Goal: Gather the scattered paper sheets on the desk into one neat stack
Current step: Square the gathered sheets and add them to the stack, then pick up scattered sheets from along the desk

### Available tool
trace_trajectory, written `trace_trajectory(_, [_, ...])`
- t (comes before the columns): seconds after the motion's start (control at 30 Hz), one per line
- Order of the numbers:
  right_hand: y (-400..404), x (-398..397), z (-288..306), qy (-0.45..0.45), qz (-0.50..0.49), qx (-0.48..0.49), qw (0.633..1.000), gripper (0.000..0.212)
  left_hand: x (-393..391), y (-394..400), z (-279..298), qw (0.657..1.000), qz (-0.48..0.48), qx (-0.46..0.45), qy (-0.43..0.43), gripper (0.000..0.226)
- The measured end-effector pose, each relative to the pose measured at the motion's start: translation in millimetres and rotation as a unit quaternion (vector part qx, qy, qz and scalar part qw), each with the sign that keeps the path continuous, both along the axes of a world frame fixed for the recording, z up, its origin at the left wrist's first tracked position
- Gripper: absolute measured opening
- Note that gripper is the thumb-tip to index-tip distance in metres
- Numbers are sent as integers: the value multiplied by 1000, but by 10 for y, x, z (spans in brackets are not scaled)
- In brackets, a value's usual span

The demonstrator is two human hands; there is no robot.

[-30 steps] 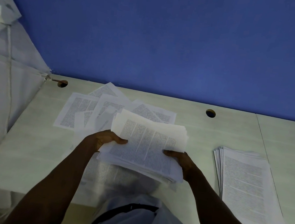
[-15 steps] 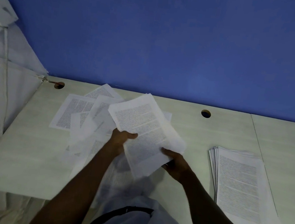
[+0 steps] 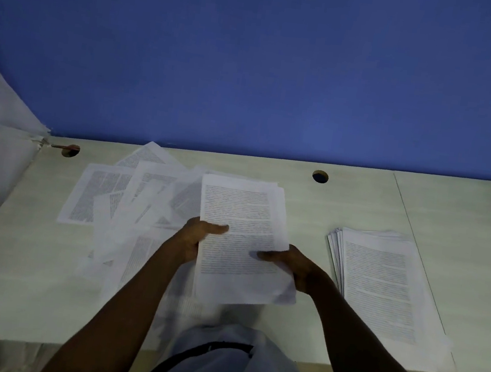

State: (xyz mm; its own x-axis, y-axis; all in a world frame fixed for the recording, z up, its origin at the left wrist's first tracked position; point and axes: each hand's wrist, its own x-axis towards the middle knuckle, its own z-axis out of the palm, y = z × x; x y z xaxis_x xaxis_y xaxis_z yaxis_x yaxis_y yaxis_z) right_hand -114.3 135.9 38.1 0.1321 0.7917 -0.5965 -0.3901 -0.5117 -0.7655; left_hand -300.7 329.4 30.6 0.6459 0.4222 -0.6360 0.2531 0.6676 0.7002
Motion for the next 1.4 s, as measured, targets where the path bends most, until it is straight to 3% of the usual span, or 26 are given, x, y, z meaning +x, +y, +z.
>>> trace_trajectory(0.13, [-225, 212, -100, -9, -128, -11, 992, 52, 245, -199, 15, 998, -64, 5, -13, 58])
trace_trajectory(0.2, [-368, 379, -137, -41, -220, -23, 974, 39, 442, -289, -1, 998, -63, -3, -5, 56])
trace_trajectory(0.33, [-858, 778, -250, -204, -333, -83, 917, 15, 1013, -708, -20, 998, -50, 8, 27, 42])
trace_trajectory(0.57, [-2113, 1270, -134, -385, -376, -233, 810, 10, 2005, -1746, -133, 966, -222, 106, 75, 35])
trace_trajectory(0.8, [-2562, 1465, -290, -396, -370, -296, 787, 32, 2305, -2306, -229, 943, -245, 187, 129, 20])
trace_trajectory(0.93, [-2360, 1339, -341, -526, -382, -305, 696, 35, 2217, -2238, -208, 918, -218, 262, 204, 24])
trace_trajectory(1.07, [-1812, 1191, -303, -550, -341, -177, 742, 22, 1977, -1994, -198, 931, -172, 229, 226, 28])
trace_trajectory(1.23, [-839, 742, -330, -518, -242, -98, 814, 24, 1275, -1482, -190, 949, -49, 189, 247, 23])
trace_trajectory(1.4, [130, 32, -419, -493, -72, -41, 866, 24, 76, -904, -263, 918, 97, 189, 336, 14])
